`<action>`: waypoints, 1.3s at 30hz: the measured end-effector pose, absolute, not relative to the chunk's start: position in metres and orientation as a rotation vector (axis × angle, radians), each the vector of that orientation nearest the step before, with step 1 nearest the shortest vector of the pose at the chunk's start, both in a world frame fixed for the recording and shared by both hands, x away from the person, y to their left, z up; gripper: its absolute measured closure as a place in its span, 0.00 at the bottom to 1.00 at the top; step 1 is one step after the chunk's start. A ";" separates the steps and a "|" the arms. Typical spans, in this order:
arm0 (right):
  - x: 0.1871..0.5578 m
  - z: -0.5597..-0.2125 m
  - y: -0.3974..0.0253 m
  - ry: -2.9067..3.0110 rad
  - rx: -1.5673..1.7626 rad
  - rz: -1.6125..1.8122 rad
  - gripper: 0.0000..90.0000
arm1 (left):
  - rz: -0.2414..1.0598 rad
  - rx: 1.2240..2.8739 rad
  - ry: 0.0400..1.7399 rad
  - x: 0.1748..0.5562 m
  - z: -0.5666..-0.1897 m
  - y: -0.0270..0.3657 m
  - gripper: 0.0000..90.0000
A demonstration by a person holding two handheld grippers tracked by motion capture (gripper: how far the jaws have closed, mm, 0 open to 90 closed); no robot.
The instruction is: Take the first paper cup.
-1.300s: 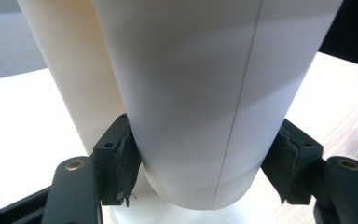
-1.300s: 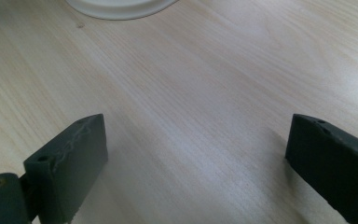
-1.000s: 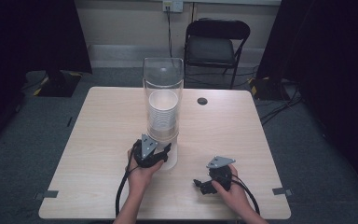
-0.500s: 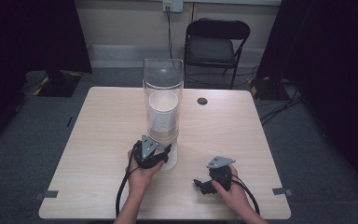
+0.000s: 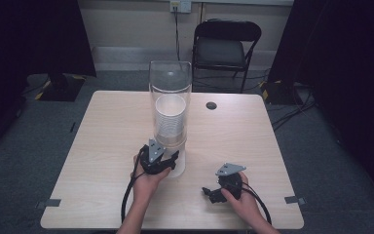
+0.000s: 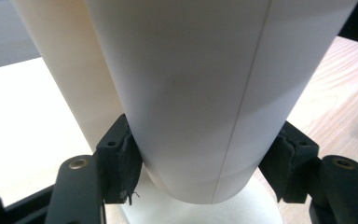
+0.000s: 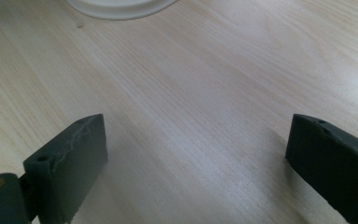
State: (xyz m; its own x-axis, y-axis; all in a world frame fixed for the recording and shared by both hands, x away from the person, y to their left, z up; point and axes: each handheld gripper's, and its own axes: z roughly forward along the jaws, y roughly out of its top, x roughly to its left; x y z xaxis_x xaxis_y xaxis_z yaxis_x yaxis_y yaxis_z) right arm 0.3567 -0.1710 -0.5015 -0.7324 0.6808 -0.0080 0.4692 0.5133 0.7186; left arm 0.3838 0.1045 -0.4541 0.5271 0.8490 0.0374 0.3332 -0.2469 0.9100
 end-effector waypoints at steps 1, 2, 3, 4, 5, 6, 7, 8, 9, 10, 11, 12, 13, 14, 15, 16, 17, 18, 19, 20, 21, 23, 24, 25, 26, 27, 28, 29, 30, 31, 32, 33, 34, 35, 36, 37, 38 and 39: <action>0.357 -0.502 -0.171 2.469 0.965 1.042 0.05 | 0.680 1.817 0.981 0.384 -0.454 0.105 0.40; 0.357 -0.502 -0.171 2.469 0.965 1.042 0.05 | 0.686 1.813 0.973 0.384 -0.455 0.105 0.40; 0.357 -0.502 -0.171 2.469 0.965 1.042 0.05 | 0.689 1.812 0.975 0.383 -0.455 0.105 0.40; 0.357 -0.502 -0.171 2.469 0.964 1.041 0.05 | 0.687 1.814 0.977 0.383 -0.456 0.105 0.40; 0.357 -0.502 -0.171 2.469 0.964 1.042 0.05 | 0.693 1.821 0.971 0.383 -0.456 0.106 0.40; 0.357 -0.502 -0.171 2.469 0.964 1.041 0.05 | 0.693 1.815 0.971 0.383 -0.456 0.105 0.40; 0.357 -0.502 -0.171 2.469 0.965 1.041 0.05 | 0.687 1.812 0.974 0.384 -0.456 0.105 0.40; 0.357 -0.502 -0.171 2.469 0.965 1.042 0.05 | 0.692 1.816 0.979 0.384 -0.456 0.105 0.40; 0.357 -0.502 -0.171 2.469 0.964 1.042 0.05 | 0.695 1.817 0.966 0.384 -0.456 0.106 0.40; 0.357 -0.502 -0.171 2.468 0.965 1.042 0.05 | 0.686 1.815 0.979 0.384 -0.456 0.105 0.40; 0.357 -0.502 -0.171 2.469 0.965 1.042 0.05 | 0.693 1.823 0.978 0.383 -0.455 0.106 0.40; 0.357 -0.502 -0.171 2.469 0.964 1.042 0.05 | 0.690 1.823 0.968 0.383 -0.456 0.106 0.40; 0.357 -0.502 -0.171 2.469 0.964 1.041 0.05 | 0.680 1.820 0.977 0.383 -0.455 0.106 0.40; 0.357 -0.502 -0.171 2.469 0.964 1.042 0.05 | 0.682 1.818 0.976 0.383 -0.456 0.106 0.40; 0.357 -0.502 -0.171 2.469 0.964 1.042 0.05 | 0.679 1.819 0.977 0.384 -0.455 0.106 0.40; 0.357 -0.502 -0.171 2.469 0.965 1.041 0.05 | 0.678 1.814 0.982 0.384 -0.456 0.106 0.40; 0.357 -0.502 -0.171 2.469 0.965 1.042 0.05 | 0.682 1.823 0.988 0.383 -0.455 0.106 0.40; 0.357 -0.502 -0.171 2.469 0.964 1.041 0.05 | 0.677 1.820 0.990 0.384 -0.455 0.106 0.40; 0.357 -0.502 -0.171 2.469 0.965 1.042 0.05 | 0.678 1.811 0.982 0.384 -0.456 0.106 0.40; 0.357 -0.502 -0.171 2.469 0.965 1.041 0.05 | 0.676 1.813 0.984 0.384 -0.456 0.106 0.40; 0.357 -0.502 -0.171 2.469 0.965 1.042 0.05 | 0.680 1.814 0.993 0.384 -0.455 0.105 0.40; 0.357 -0.502 -0.171 2.469 0.964 1.041 0.05 | 0.673 1.781 0.991 0.383 -0.460 0.105 0.40; 0.357 -0.502 -0.171 2.469 0.965 1.041 0.05 | 0.603 1.975 1.084 0.386 -0.472 0.105 0.41; 0.357 -0.501 -0.171 2.468 0.966 1.041 0.05 | 0.547 1.948 1.098 0.383 -0.500 0.108 0.41; 0.357 -0.501 -0.171 2.468 0.964 1.041 0.05 | 0.585 1.943 1.165 0.378 -0.496 0.105 0.42; 0.357 -0.501 -0.172 2.469 0.964 1.038 0.05 | 0.560 1.946 1.188 0.377 -0.492 0.100 0.41; 0.356 -0.501 -0.173 2.461 0.972 1.039 0.05 | 0.591 1.928 1.130 0.375 -0.485 0.098 0.41; 0.354 -0.501 -0.173 2.448 1.003 1.024 0.05 | 0.618 1.935 1.082 0.374 -0.479 0.098 0.41; 0.354 -0.501 -0.172 2.439 1.002 1.023 0.05 | 0.598 1.951 1.061 0.374 -0.477 0.100 0.41; 0.353 -0.501 -0.173 2.437 1.006 1.024 0.05 | 0.586 1.978 1.029 0.374 -0.479 0.103 0.40; 0.353 -0.501 -0.172 2.436 1.016 1.023 0.04 | 0.567 2.018 1.039 0.370 -0.484 0.106 0.40; 0.354 -0.501 -0.172 2.442 1.014 1.018 0.04 | 0.557 2.037 1.025 0.369 -0.486 0.109 0.40; 0.355 -0.501 -0.172 2.445 1.007 1.018 0.03 | 0.538 2.014 1.031 0.366 -0.489 0.113 0.39; 0.356 -0.502 -0.172 2.449 1.005 1.022 0.03 | 0.536 2.017 1.026 0.364 -0.489 0.116 0.39; 0.357 -0.502 -0.173 2.456 0.985 1.025 0.02 | 0.523 2.035 1.027 0.362 -0.490 0.119 0.39; 0.357 -0.502 -0.172 2.458 0.996 1.018 0.02 | 0.521 2.026 1.017 0.360 -0.491 0.122 0.39; 0.357 -0.502 -0.172 2.458 0.995 1.018 0.02 | 0.515 2.022 1.017 0.357 -0.491 0.125 0.39; 0.357 -0.502 -0.172 2.458 0.993 1.018 0.02 | 0.528 2.046 1.003 0.356 -0.489 0.129 0.39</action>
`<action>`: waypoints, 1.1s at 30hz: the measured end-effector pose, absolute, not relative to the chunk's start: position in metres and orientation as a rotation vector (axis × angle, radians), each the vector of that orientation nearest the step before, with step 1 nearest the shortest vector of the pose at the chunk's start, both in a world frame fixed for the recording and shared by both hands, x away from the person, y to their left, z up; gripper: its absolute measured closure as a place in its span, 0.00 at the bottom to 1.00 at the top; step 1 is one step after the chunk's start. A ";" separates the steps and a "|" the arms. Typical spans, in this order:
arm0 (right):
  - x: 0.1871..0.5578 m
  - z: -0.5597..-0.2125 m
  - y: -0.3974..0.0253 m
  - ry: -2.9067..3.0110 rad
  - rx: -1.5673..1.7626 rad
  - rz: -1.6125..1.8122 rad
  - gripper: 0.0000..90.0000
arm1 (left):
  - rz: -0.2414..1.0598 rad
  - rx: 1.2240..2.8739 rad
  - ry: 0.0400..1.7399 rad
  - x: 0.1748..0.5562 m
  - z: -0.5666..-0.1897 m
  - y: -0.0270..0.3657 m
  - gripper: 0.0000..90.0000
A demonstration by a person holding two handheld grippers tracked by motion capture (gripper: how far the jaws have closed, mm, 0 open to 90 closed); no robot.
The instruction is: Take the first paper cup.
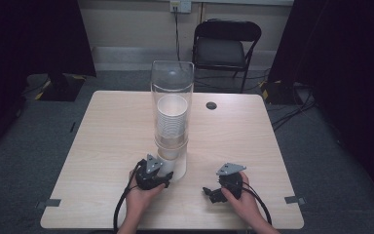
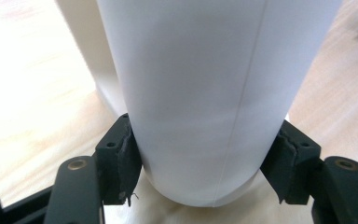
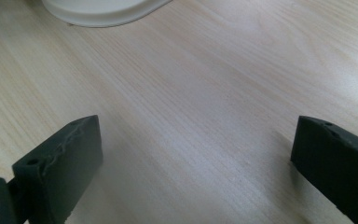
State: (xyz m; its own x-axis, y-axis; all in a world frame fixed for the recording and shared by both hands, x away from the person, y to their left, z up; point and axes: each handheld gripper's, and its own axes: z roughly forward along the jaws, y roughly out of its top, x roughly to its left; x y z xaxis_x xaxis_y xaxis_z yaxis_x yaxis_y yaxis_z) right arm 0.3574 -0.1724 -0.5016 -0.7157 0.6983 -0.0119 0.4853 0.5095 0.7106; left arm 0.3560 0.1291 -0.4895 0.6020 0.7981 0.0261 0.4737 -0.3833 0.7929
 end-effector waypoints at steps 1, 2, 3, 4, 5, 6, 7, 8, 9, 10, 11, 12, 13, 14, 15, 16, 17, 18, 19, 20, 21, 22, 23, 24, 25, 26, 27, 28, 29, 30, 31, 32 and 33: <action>0.357 -0.502 -0.172 2.457 0.997 1.017 0.02 | 0.531 2.058 1.013 0.355 -0.488 0.133 0.39; 0.357 -0.501 -0.172 2.457 0.999 1.017 0.01 | 0.527 2.057 1.019 0.354 -0.488 0.136 0.39; 0.357 -0.502 -0.172 2.457 0.994 1.017 0.01 | 0.524 2.055 1.020 0.352 -0.488 0.139 0.39; 0.358 -0.502 -0.173 2.458 0.992 1.017 0.01 | 0.531 2.063 1.010 0.350 -0.488 0.143 0.39; 0.358 -0.502 -0.172 2.459 0.992 1.017 0.01 | 0.531 2.068 1.009 0.349 -0.488 0.146 0.39; 0.358 -0.502 -0.172 2.459 0.996 1.014 0.01 | 0.523 2.063 1.018 0.348 -0.488 0.149 0.39; 0.358 -0.502 -0.172 2.459 0.996 1.015 0.01 | 0.515 2.053 1.031 0.347 -0.489 0.152 0.39; 0.358 -0.502 -0.172 2.459 0.997 1.012 0.01 | 0.518 2.063 1.035 0.347 -0.489 0.156 0.39; 0.358 -0.502 -0.172 2.459 0.996 1.015 0.01 | 0.521 2.061 1.044 0.347 -0.490 0.160 0.39; 0.358 -0.502 -0.172 2.458 0.996 1.015 0.01 | 0.528 2.051 1.058 0.347 -0.492 0.167 0.39; 0.358 -0.502 -0.172 2.459 0.996 1.015 0.01 | 0.534 2.046 1.067 0.346 -0.493 0.170 0.39; 0.358 -0.502 -0.172 2.459 0.996 1.014 0.01 | 0.536 2.029 1.083 0.347 -0.495 0.174 0.39; 0.358 -0.502 -0.172 2.459 0.996 1.016 0.01 | 0.536 2.030 1.086 0.347 -0.496 0.178 0.39; 0.358 -0.502 -0.172 2.459 0.996 1.015 0.01 | 0.536 2.032 1.100 0.347 -0.498 0.180 0.39; 0.358 -0.502 -0.172 2.459 0.996 1.015 0.01 | 0.537 2.023 1.104 0.347 -0.499 0.182 0.39; 0.358 -0.502 -0.172 2.460 0.996 1.014 0.01 | 0.531 2.022 1.115 0.348 -0.500 0.183 0.39; 0.358 -0.502 -0.172 2.459 0.996 1.014 0.01 | 0.534 2.020 1.115 0.349 -0.500 0.183 0.39; 0.358 -0.502 -0.172 2.460 0.995 1.015 0.01 | 0.535 2.030 1.111 0.349 -0.500 0.183 0.39; 0.358 -0.502 -0.172 2.459 1.000 1.017 0.01 | 0.528 2.039 1.119 0.349 -0.500 0.182 0.38; 0.358 -0.502 -0.172 2.459 0.998 1.016 0.01 | 0.524 2.046 1.117 0.349 -0.500 0.182 0.38; 0.358 -0.502 -0.172 2.460 0.995 1.014 0.01 | 0.512 2.048 1.120 0.350 -0.500 0.183 0.38; 0.358 -0.502 -0.172 2.460 0.995 1.014 0.01 | 0.507 2.051 1.119 0.350 -0.500 0.185 0.38; 0.358 -0.502 -0.172 2.461 0.993 1.014 0.01 | 0.501 2.049 1.109 0.350 -0.500 0.185 0.38; 0.358 -0.502 -0.172 2.460 0.993 1.015 0.01 | 0.497 2.051 1.103 0.350 -0.500 0.186 0.37; 0.358 -0.502 -0.172 2.459 1.001 1.017 0.01 | 0.498 2.061 1.097 0.350 -0.500 0.187 0.37; 0.358 -0.502 -0.172 2.460 1.000 1.017 0.01 | 0.495 2.061 1.094 0.350 -0.500 0.188 0.37; 0.358 -0.502 -0.172 2.460 0.993 1.015 0.01 | 0.495 2.066 1.100 0.349 -0.500 0.190 0.35; 0.358 -0.502 -0.172 2.459 1.000 1.017 0.01 | 0.498 2.062 1.110 0.349 -0.501 0.191 0.32; 0.358 -0.502 -0.172 2.459 1.000 1.017 0.01 | 0.500 2.065 1.114 0.349 -0.501 0.194 0.28; 0.358 -0.502 -0.172 2.460 0.992 1.015 0.00 | 0.499 2.068 1.114 0.348 -0.501 0.196 0.26; 0.358 -0.502 -0.172 2.461 0.993 1.021 0.00 | 0.499 2.071 1.115 0.348 -0.501 0.199 0.25; 0.359 -0.502 -0.172 2.463 0.990 1.017 0.00 | 0.497 2.070 1.120 0.348 -0.501 0.201 0.23; 0.359 -0.502 -0.172 2.463 0.993 1.016 0.00 | 0.493 2.075 1.119 0.347 -0.501 0.203 0.21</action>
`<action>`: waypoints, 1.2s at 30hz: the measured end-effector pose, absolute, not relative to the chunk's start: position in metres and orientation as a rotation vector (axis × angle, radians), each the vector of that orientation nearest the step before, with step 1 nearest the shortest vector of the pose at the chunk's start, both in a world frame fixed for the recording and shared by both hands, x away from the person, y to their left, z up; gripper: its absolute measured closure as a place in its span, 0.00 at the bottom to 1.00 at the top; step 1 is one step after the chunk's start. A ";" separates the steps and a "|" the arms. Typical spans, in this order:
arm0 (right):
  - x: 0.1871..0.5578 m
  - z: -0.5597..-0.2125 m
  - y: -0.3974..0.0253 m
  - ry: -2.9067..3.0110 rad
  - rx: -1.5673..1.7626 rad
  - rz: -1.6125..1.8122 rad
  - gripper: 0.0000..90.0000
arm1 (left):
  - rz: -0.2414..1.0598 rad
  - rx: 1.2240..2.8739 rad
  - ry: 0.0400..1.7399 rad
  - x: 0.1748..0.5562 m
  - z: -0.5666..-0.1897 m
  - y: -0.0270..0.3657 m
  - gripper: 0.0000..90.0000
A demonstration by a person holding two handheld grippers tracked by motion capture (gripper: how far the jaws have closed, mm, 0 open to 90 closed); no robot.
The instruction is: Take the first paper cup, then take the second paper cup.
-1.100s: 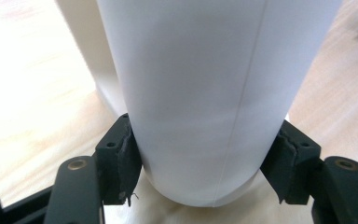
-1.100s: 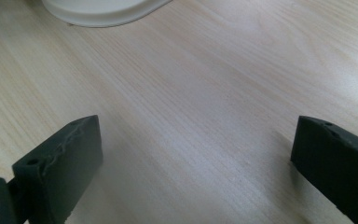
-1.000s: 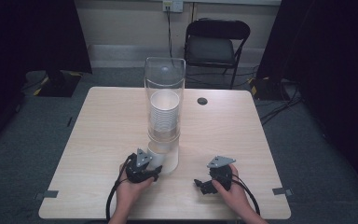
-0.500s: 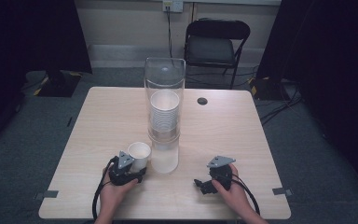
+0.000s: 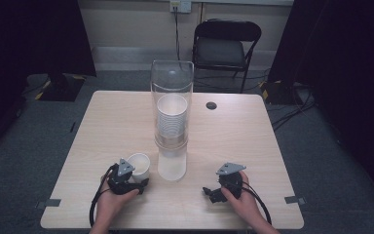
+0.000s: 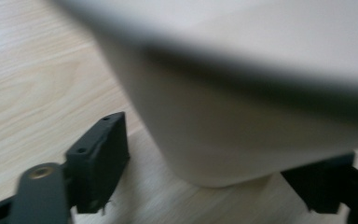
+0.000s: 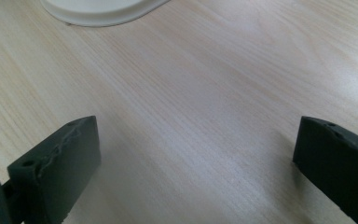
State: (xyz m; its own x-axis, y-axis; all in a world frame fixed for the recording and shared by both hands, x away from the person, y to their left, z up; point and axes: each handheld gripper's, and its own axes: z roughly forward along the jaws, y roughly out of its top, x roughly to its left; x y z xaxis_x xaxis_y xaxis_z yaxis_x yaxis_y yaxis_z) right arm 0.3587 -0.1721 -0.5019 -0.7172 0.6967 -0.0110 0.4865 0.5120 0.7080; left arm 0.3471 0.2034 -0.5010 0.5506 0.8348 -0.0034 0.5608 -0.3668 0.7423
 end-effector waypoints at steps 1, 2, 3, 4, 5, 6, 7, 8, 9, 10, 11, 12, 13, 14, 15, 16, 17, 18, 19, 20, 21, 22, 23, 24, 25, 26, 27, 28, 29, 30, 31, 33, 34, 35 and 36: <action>0.359 -0.502 -0.172 2.462 0.992 1.015 0.00 | 0.492 2.074 1.116 0.346 -0.501 0.205 0.20; 0.359 -0.502 -0.172 2.461 0.993 1.014 0.00 | 0.484 2.072 1.114 0.345 -0.501 0.207 0.20; 0.359 -0.502 -0.172 2.462 0.997 1.015 0.00 | 0.481 2.084 1.108 0.344 -0.501 0.209 0.19; 0.359 -0.502 -0.172 2.461 0.993 1.012 0.00 | 0.484 2.092 1.097 0.344 -0.501 0.212 0.17; 0.359 -0.502 -0.172 2.461 0.997 1.014 0.00 | 0.477 2.091 1.098 0.342 -0.501 0.215 0.17; 0.359 -0.502 -0.172 2.460 0.998 1.014 0.00 | 0.478 2.094 1.093 0.340 -0.501 0.219 0.17; 0.359 -0.502 -0.172 2.460 0.998 1.014 0.00 | 0.478 2.094 1.093 0.340 -0.501 0.219 0.17; 0.359 -0.502 -0.172 2.460 0.997 1.011 0.00 | 0.477 2.095 1.092 0.339 -0.501 0.221 0.17; 0.359 -0.502 -0.172 2.458 0.997 1.010 0.00 | 0.476 2.089 1.098 0.338 -0.501 0.223 0.17; 0.359 -0.502 -0.171 2.456 0.998 1.008 0.00 | 0.481 2.091 1.097 0.338 -0.501 0.224 0.16; 0.358 -0.502 -0.170 2.452 1.008 1.007 0.00 | 0.478 2.088 1.099 0.337 -0.502 0.225 0.17; 0.358 -0.502 -0.169 2.447 1.002 1.009 0.00 | 0.479 2.086 1.099 0.337 -0.502 0.225 0.16; 0.357 -0.501 -0.167 2.452 0.995 1.004 0.01 | 0.478 2.086 1.099 0.337 -0.502 0.225 0.16; 0.357 -0.500 -0.166 2.449 0.969 0.999 0.03 | 0.479 2.087 1.099 0.337 -0.502 0.225 0.16; 0.356 -0.500 -0.164 2.454 0.948 0.999 0.06 | 0.478 2.087 1.099 0.337 -0.502 0.225 0.16; 0.356 -0.498 -0.163 2.465 0.932 1.011 0.13 | 0.478 2.087 1.099 0.337 -0.502 0.225 0.16; 0.355 -0.497 -0.162 2.473 0.936 1.024 0.18 | 0.478 2.087 1.099 0.337 -0.502 0.225 0.16; 0.356 -0.496 -0.160 2.494 0.931 1.016 0.17 | 0.478 2.087 1.099 0.337 -0.502 0.225 0.16; 0.356 -0.494 -0.159 2.501 0.914 1.002 0.15 | 0.479 2.086 1.099 0.337 -0.502 0.225 0.16; 0.356 -0.493 -0.157 2.506 0.914 1.013 0.17 | 0.480 2.087 1.099 0.337 -0.502 0.225 0.16; 0.357 -0.491 -0.154 2.518 0.911 1.024 0.16 | 0.478 2.086 1.099 0.337 -0.502 0.225 0.16; 0.358 -0.490 -0.150 2.522 0.898 1.034 0.16 | 0.479 2.087 1.099 0.337 -0.502 0.225 0.16; 0.359 -0.489 -0.147 2.522 0.882 1.042 0.17 | 0.480 2.087 1.098 0.337 -0.502 0.225 0.16; 0.359 -0.487 -0.142 2.523 0.880 1.052 0.16 | 0.478 2.086 1.099 0.337 -0.502 0.225 0.16; 0.360 -0.486 -0.138 2.522 0.868 1.060 0.16 | 0.479 2.087 1.099 0.337 -0.502 0.225 0.16; 0.362 -0.485 -0.134 2.527 0.848 1.083 0.17 | 0.479 2.087 1.099 0.337 -0.502 0.225 0.16; 0.362 -0.483 -0.131 2.527 0.844 1.112 0.17 | 0.479 2.086 1.099 0.337 -0.502 0.225 0.16; 0.363 -0.480 -0.127 2.520 0.839 1.152 0.17 | 0.480 2.086 1.099 0.337 -0.502 0.225 0.16; 0.364 -0.478 -0.124 2.521 0.840 1.185 0.18 | 0.479 2.086 1.099 0.337 -0.502 0.225 0.16; 0.365 -0.476 -0.120 2.521 0.838 1.205 0.20 | 0.479 2.086 1.099 0.337 -0.502 0.225 0.16; 0.366 -0.474 -0.117 2.516 0.827 1.211 0.20 | 0.480 2.086 1.098 0.337 -0.502 0.225 0.16; 0.367 -0.470 -0.108 2.515 0.802 1.241 0.21 | 0.481 2.087 1.098 0.337 -0.502 0.225 0.16; 0.368 -0.467 -0.104 2.512 0.799 1.254 0.21 | 0.480 2.086 1.099 0.337 -0.502 0.225 0.16; 0.370 -0.465 -0.101 2.512 0.786 1.257 0.21 | 0.480 2.087 1.098 0.337 -0.502 0.225 0.16; 0.371 -0.462 -0.097 2.501 0.766 1.276 0.22 | 0.481 2.087 1.098 0.337 -0.502 0.225 0.16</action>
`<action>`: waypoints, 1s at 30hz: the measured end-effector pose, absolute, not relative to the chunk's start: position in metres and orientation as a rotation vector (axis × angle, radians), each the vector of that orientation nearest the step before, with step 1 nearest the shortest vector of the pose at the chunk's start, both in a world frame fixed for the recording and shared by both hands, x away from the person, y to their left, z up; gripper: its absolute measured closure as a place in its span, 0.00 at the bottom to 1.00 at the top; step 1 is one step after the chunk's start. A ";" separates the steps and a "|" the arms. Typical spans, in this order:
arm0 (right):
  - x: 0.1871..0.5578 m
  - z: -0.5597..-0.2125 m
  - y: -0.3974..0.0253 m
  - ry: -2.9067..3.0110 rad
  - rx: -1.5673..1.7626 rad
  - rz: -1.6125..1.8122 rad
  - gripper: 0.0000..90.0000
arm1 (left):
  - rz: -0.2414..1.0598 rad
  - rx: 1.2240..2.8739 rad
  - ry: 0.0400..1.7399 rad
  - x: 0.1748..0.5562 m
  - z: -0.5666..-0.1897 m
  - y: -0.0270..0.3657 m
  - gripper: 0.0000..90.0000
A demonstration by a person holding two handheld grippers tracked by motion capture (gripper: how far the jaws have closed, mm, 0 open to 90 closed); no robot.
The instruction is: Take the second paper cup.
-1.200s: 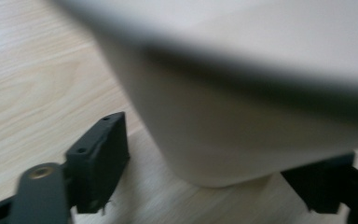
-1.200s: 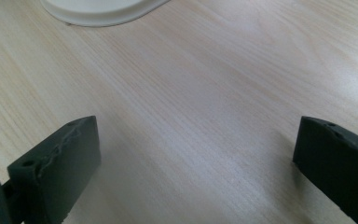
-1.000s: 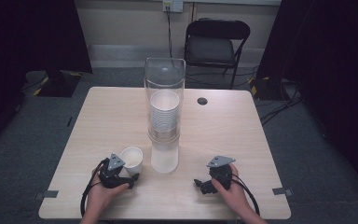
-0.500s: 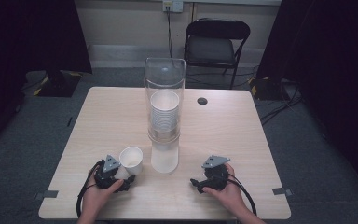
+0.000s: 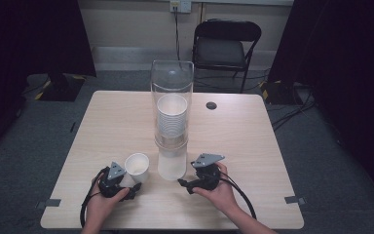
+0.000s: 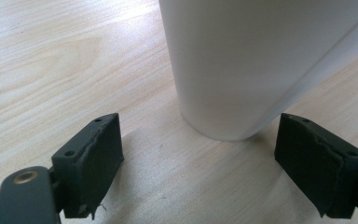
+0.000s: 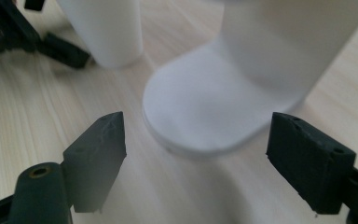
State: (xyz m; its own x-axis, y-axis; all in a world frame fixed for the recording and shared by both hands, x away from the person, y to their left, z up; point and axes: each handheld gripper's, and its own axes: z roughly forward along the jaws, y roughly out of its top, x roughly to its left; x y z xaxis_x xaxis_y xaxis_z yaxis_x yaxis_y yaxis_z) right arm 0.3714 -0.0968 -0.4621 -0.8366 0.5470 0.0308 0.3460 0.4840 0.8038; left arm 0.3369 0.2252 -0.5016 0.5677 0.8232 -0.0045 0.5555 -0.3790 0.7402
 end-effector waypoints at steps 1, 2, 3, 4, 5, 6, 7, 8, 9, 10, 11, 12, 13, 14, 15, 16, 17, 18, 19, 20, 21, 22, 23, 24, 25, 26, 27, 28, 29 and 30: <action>0.373 -0.459 -0.093 2.487 0.761 1.290 0.22 | 0.480 2.087 1.098 0.337 -0.502 0.225 0.16; 0.376 -0.457 -0.090 2.473 0.758 1.307 0.23 | 0.480 2.087 1.098 0.337 -0.502 0.225 0.16; 0.378 -0.454 -0.087 2.458 0.764 1.340 0.25 | 0.481 2.087 1.098 0.337 -0.502 0.225 0.16; 0.381 -0.452 -0.085 2.432 0.769 1.369 0.24 | 0.481 2.087 1.098 0.337 -0.502 0.225 0.16; 0.383 -0.449 -0.081 2.409 0.772 1.378 0.24 | 0.479 2.087 1.099 0.337 -0.502 0.225 0.16; 0.386 -0.447 -0.078 2.385 0.770 1.384 0.24 | 0.479 2.087 1.099 0.337 -0.502 0.225 0.16; 0.388 -0.445 -0.076 2.357 0.768 1.401 0.24 | 0.479 2.087 1.099 0.337 -0.502 0.225 0.16; 0.391 -0.443 -0.074 2.337 0.777 1.433 0.24 | 0.480 2.087 1.098 0.337 -0.502 0.225 0.16; 0.393 -0.441 -0.071 2.321 0.787 1.457 0.24 | 0.480 2.086 1.099 0.337 -0.502 0.225 0.16; 0.394 -0.439 -0.069 2.308 0.790 1.482 0.24 | 0.480 2.087 1.098 0.337 -0.502 0.225 0.16; 0.396 -0.437 -0.066 2.300 0.787 1.486 0.24 | 0.479 2.087 1.099 0.337 -0.502 0.225 0.16; 0.397 -0.435 -0.064 2.282 0.783 1.489 0.24 | 0.480 2.086 1.098 0.337 -0.502 0.225 0.16; 0.397 -0.434 -0.063 2.264 0.793 1.515 0.23 | 0.479 2.087 1.099 0.337 -0.502 0.225 0.16; 0.398 -0.433 -0.061 2.253 0.810 1.527 0.25 | 0.479 2.086 1.098 0.337 -0.502 0.225 0.16; 0.399 -0.433 -0.061 2.237 0.823 1.534 0.27 | 0.479 2.087 1.097 0.337 -0.502 0.225 0.16; 0.400 -0.433 -0.061 2.222 0.837 1.555 0.28 | 0.480 2.087 1.098 0.337 -0.502 0.225 0.16; 0.402 -0.434 -0.061 2.217 0.850 1.558 0.32 | 0.479 2.086 1.098 0.337 -0.502 0.225 0.16; 0.403 -0.435 -0.061 2.209 0.850 1.555 0.35 | 0.479 2.086 1.098 0.337 -0.502 0.225 0.16; 0.403 -0.436 -0.060 2.205 0.846 1.561 0.35 | 0.480 2.087 1.098 0.337 -0.502 0.225 0.16; 0.404 -0.437 -0.060 2.204 0.828 1.548 0.36 | 0.479 2.087 1.098 0.337 -0.502 0.225 0.16; 0.403 -0.437 -0.060 2.205 0.804 1.525 0.37 | 0.480 2.087 1.098 0.337 -0.502 0.225 0.16; 0.403 -0.439 -0.059 2.217 0.793 1.499 0.37 | 0.479 2.087 1.097 0.337 -0.502 0.225 0.16; 0.404 -0.442 -0.059 2.225 0.780 1.491 0.38 | 0.479 2.087 1.097 0.337 -0.502 0.225 0.16; 0.403 -0.442 -0.059 2.228 0.782 1.486 0.39 | 0.479 2.087 1.097 0.337 -0.502 0.225 0.16; 0.403 -0.442 -0.059 2.231 0.780 1.482 0.39 | 0.479 2.087 1.097 0.337 -0.502 0.225 0.16; 0.403 -0.443 -0.059 2.233 0.774 1.476 0.40 | 0.479 2.087 1.097 0.337 -0.502 0.225 0.16; 0.404 -0.445 -0.060 2.231 0.770 1.492 0.40 | 0.479 2.087 1.097 0.337 -0.502 0.225 0.16; 0.405 -0.447 -0.061 2.232 0.780 1.510 0.40 | 0.479 2.087 1.097 0.337 -0.502 0.225 0.16; 0.405 -0.446 -0.062 2.232 0.772 1.502 0.39 | 0.479 2.087 1.097 0.337 -0.502 0.225 0.16; 0.404 -0.446 -0.062 2.226 0.773 1.505 0.39 | 0.480 2.087 1.098 0.337 -0.502 0.225 0.16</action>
State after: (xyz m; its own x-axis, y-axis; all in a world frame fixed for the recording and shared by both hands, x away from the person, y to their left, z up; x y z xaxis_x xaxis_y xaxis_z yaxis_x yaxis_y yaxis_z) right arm 0.4045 -0.0617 -0.4462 -0.7926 0.6095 0.0187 0.2446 0.2897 0.9253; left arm 0.3369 0.2252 -0.5017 0.5680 0.8230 -0.0047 0.5552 -0.3790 0.7404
